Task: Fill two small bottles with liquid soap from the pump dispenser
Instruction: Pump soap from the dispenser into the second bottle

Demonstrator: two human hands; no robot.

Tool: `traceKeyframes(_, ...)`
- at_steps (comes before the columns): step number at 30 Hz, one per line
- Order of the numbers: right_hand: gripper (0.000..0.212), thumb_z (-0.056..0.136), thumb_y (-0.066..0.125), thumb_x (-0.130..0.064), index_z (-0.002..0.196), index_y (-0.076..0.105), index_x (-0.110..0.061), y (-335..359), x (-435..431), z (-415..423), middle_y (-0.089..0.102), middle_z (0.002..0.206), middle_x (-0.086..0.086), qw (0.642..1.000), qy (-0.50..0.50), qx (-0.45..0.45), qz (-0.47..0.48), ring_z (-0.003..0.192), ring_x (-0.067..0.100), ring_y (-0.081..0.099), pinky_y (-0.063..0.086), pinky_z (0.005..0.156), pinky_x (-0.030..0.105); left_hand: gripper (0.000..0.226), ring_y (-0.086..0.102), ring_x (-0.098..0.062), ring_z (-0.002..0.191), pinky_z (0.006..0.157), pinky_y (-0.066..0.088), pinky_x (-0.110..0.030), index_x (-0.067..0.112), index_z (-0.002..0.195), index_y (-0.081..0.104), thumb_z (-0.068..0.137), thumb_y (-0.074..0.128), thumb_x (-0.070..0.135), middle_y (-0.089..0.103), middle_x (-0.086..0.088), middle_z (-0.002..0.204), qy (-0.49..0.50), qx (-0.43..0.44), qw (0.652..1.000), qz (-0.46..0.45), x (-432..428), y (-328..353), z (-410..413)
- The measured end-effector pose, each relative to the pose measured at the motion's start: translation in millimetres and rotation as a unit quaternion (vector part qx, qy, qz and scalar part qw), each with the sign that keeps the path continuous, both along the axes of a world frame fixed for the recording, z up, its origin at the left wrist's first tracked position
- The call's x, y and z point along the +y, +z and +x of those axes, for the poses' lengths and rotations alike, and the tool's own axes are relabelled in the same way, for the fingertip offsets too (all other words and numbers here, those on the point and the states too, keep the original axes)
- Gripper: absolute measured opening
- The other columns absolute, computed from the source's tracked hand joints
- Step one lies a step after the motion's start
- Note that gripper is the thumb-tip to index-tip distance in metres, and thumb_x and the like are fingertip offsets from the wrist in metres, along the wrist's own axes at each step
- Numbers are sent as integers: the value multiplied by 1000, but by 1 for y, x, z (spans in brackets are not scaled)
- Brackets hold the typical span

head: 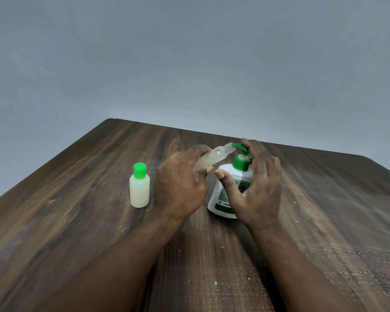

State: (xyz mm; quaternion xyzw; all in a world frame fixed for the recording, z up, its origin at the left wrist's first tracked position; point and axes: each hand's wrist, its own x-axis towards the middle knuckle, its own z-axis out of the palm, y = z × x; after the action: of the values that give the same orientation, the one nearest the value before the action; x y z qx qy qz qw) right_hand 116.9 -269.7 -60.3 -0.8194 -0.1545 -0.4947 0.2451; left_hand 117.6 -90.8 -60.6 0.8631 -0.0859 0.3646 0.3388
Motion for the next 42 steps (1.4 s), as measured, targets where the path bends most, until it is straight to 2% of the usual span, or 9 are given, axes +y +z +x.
traceKeyframes(4, 82, 94, 59, -72, 149, 52, -11, -5, 4, -1, 61, 142, 6, 1000, 6, -17, 9, 114, 23, 56, 50, 95, 40, 35, 56, -7, 84, 63, 33, -16, 45, 124, 54, 92, 68, 41, 68, 11, 102, -4, -8, 1000, -5, 0, 0, -1)
traceKeyframes(7, 81, 93, 61, -69, 147, 54, -10, -8, 4, -2, 60, 143, 6, 1000, 6, -10, 2, 113, 20, 54, 49, 93, 42, 35, 56, -8, 84, 63, 32, -19, 44, 124, 55, 92, 68, 40, 67, 11, 100, 8, 1, 1000, -2, 1, 1, -2)
traceKeyframes(12, 83, 92, 60, -71, 149, 53, -12, -8, 3, -7, 59, 145, 3, 1000, 10, -3, 7, 113, 16, 52, 50, 93, 41, 35, 58, -8, 85, 67, 41, -24, 44, 124, 55, 92, 70, 40, 68, 12, 102, 2, 0, 1000, -2, 0, 1, -3)
traceKeyframes(20, 81, 93, 60, -71, 148, 54, -12, -3, 4, 0, 63, 139, 7, 1000, 7, -8, 18, 112, 24, 56, 51, 92, 45, 36, 58, -7, 89, 70, 42, -24, 45, 124, 53, 92, 70, 41, 68, 14, 105, 0, -5, 1000, -13, -1, 1, -1)
traceKeyframes(25, 82, 92, 61, -70, 146, 55, -9, -7, 7, 0, 62, 138, 7, 1000, -1, -14, 14, 110, 8, 45, 46, 91, 33, 37, 54, -5, 86, 66, 33, -17, 44, 124, 55, 91, 70, 39, 68, 13, 105, 7, 0, 1000, -14, 0, 0, -1)
traceKeyframes(27, 82, 93, 59, -71, 147, 54, -9, -10, 6, -1, 61, 140, 6, 1000, 4, -12, 13, 111, 5, 43, 45, 91, 32, 37, 56, -6, 87, 67, 37, -19, 44, 125, 54, 92, 69, 40, 68, 13, 105, 6, 3, 1000, -10, 1, 0, -1)
traceKeyframes(30, 82, 94, 55, -73, 148, 53, -11, -7, 6, -2, 60, 142, 4, 1000, 19, -11, 20, 111, 7, 45, 49, 91, 37, 36, 59, -9, 88, 69, 48, -27, 45, 125, 53, 93, 68, 43, 68, 12, 104, -1, 3, 1000, -6, -1, 0, -1)
traceKeyframes(35, 81, 95, 53, -74, 148, 53, -13, -1, 5, 1, 62, 139, 5, 999, 19, -8, 26, 112, 21, 54, 53, 90, 48, 34, 58, -8, 87, 68, 42, -26, 44, 123, 54, 93, 70, 43, 68, 13, 102, 0, -3, 1000, -6, -2, 0, -2)
traceKeyframes(42, 81, 95, 56, -73, 146, 57, -10, -6, 6, 0, 63, 137, 6, 999, 14, -18, 23, 110, 14, 51, 50, 91, 41, 34, 55, -6, 86, 67, 37, -22, 43, 124, 56, 92, 69, 40, 68, 14, 103, -1, -3, 1000, -12, -1, 0, -1)
